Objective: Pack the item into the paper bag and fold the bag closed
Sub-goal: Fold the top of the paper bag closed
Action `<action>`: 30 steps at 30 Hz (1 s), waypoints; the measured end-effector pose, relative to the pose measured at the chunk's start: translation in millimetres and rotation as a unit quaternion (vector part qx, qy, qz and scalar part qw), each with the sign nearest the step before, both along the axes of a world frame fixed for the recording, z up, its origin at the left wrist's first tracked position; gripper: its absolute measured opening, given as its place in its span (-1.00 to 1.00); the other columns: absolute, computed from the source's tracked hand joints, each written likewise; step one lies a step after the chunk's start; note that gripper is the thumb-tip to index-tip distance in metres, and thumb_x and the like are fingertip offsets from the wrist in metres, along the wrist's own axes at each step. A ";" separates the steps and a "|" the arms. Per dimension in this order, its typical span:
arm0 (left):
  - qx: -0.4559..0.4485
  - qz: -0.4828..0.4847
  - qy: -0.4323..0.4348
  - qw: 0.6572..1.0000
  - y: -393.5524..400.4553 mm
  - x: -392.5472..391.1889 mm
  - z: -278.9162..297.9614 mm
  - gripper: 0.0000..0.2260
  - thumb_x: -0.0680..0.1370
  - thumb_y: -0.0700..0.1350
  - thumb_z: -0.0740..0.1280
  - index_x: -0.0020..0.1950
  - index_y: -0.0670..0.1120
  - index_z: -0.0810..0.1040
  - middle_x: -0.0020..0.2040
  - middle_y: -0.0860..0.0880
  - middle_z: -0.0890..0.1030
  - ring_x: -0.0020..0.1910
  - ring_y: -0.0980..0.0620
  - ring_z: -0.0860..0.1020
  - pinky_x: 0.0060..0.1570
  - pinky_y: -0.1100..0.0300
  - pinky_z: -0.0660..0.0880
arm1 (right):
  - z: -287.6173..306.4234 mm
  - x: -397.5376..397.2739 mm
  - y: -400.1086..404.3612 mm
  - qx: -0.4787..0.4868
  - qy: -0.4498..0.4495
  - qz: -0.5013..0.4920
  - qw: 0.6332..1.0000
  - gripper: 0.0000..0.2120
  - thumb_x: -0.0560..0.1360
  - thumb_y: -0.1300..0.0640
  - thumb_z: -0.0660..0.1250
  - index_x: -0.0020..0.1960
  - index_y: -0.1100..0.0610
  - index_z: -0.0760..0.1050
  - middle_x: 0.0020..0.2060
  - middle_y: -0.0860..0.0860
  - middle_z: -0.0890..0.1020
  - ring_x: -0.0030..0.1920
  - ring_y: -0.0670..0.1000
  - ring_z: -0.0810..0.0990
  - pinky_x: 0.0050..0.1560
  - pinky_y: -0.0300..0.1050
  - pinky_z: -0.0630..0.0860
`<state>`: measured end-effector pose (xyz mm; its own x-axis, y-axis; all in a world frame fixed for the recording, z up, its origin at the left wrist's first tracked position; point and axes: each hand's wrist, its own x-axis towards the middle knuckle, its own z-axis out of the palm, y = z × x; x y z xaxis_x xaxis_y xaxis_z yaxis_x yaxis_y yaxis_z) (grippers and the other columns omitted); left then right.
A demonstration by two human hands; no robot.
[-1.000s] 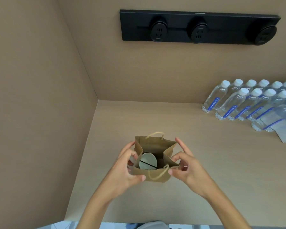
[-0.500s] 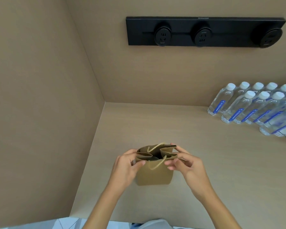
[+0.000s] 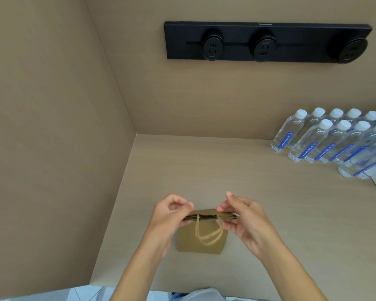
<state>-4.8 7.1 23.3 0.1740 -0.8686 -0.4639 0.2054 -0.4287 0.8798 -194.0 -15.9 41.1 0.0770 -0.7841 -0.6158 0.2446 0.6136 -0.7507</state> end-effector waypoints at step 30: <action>-0.107 -0.082 -0.196 0.971 19.2 9.0 -71.8 -0.76 0.33 -0.33 0.55 -0.41 -0.13 0.54 -0.30 -0.02 0.48 -0.39 0.10 0.37 -0.37 0.30 0.30 | -75.8 -4.8 39.7 -0.163 0.262 -0.002 0.951 -0.69 0.38 0.28 0.48 -0.10 -0.14 0.67 -0.52 -0.11 0.32 -0.51 -0.14 0.29 -0.47 -0.39 0.29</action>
<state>4.2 26.3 -48.5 0.1518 -0.9688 -0.1961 -0.2200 -0.2265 0.9488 -198.8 23.8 -34.7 -0.1765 -0.9399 -0.2924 -0.2134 0.3265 -0.9208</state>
